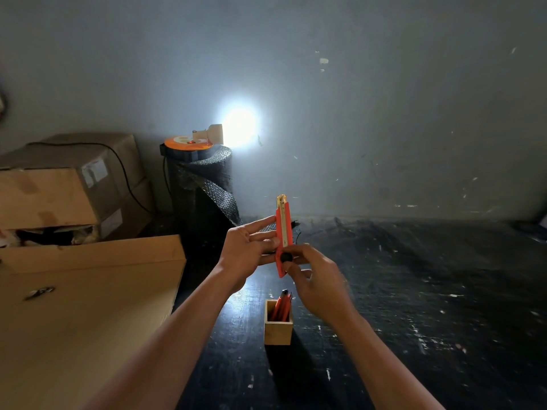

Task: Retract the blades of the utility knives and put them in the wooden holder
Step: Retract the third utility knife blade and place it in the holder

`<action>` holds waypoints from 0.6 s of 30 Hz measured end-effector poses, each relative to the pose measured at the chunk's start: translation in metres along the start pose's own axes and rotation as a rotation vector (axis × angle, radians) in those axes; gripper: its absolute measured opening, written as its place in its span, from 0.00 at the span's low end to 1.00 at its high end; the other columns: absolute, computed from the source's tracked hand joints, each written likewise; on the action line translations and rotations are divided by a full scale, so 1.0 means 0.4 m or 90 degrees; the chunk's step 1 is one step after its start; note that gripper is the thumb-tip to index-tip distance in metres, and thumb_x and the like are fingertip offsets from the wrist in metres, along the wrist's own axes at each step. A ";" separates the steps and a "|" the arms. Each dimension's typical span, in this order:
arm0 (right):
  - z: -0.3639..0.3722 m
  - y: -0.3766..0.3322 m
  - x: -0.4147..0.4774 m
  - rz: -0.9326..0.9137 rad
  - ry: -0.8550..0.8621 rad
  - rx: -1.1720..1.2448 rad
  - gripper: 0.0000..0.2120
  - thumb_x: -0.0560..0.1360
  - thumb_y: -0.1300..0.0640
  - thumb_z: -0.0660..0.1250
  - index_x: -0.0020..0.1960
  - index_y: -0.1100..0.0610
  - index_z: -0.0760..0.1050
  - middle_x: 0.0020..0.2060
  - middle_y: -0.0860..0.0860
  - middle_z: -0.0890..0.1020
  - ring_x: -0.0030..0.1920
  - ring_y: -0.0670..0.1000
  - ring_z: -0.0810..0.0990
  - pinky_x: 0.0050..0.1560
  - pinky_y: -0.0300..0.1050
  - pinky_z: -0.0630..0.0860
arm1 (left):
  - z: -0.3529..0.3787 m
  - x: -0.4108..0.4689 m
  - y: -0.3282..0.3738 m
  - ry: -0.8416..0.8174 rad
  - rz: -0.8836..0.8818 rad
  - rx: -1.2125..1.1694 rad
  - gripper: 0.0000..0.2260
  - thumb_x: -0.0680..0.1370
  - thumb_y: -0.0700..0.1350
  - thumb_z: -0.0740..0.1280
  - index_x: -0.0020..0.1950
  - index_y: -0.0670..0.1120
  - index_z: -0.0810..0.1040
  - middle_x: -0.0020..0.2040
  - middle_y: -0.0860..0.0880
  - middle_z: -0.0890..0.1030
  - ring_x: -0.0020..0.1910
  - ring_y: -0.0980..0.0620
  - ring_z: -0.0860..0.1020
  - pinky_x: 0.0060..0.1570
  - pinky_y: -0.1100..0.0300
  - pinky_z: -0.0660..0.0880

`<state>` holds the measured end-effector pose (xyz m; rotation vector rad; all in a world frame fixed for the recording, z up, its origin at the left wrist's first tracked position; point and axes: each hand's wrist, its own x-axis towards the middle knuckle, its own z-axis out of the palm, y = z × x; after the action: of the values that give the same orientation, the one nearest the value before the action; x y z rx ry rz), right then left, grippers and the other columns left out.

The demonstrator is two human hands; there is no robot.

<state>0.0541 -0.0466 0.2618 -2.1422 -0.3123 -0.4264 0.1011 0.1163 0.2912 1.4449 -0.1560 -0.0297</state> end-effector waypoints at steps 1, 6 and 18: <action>0.002 0.000 0.001 0.006 0.004 0.005 0.09 0.78 0.56 0.70 0.54 0.43 0.74 0.47 0.35 0.76 0.41 0.30 0.76 0.40 0.18 0.69 | 0.000 -0.001 -0.001 0.001 0.001 0.002 0.21 0.78 0.28 0.69 0.69 0.44 0.81 0.53 0.42 0.89 0.48 0.41 0.89 0.49 0.47 0.86; 0.011 0.010 0.003 0.013 0.013 0.024 0.09 0.77 0.53 0.71 0.51 0.44 0.72 0.44 0.29 0.74 0.44 0.25 0.76 0.40 0.18 0.70 | 0.001 -0.005 -0.007 0.002 0.011 0.016 0.20 0.79 0.29 0.69 0.68 0.45 0.81 0.50 0.47 0.90 0.46 0.45 0.89 0.42 0.55 0.86; 0.008 0.033 0.077 0.048 0.025 0.062 0.20 0.79 0.47 0.68 0.69 0.45 0.71 0.50 0.36 0.78 0.42 0.33 0.78 0.35 0.22 0.71 | -0.002 -0.019 -0.094 -0.026 0.002 0.015 0.22 0.77 0.24 0.68 0.67 0.42 0.80 0.47 0.46 0.90 0.44 0.48 0.89 0.40 0.58 0.84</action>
<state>0.0875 -0.0494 0.2630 -2.0409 -0.2246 -0.4018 0.0964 0.1130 0.2531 1.4674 -0.1924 -0.0555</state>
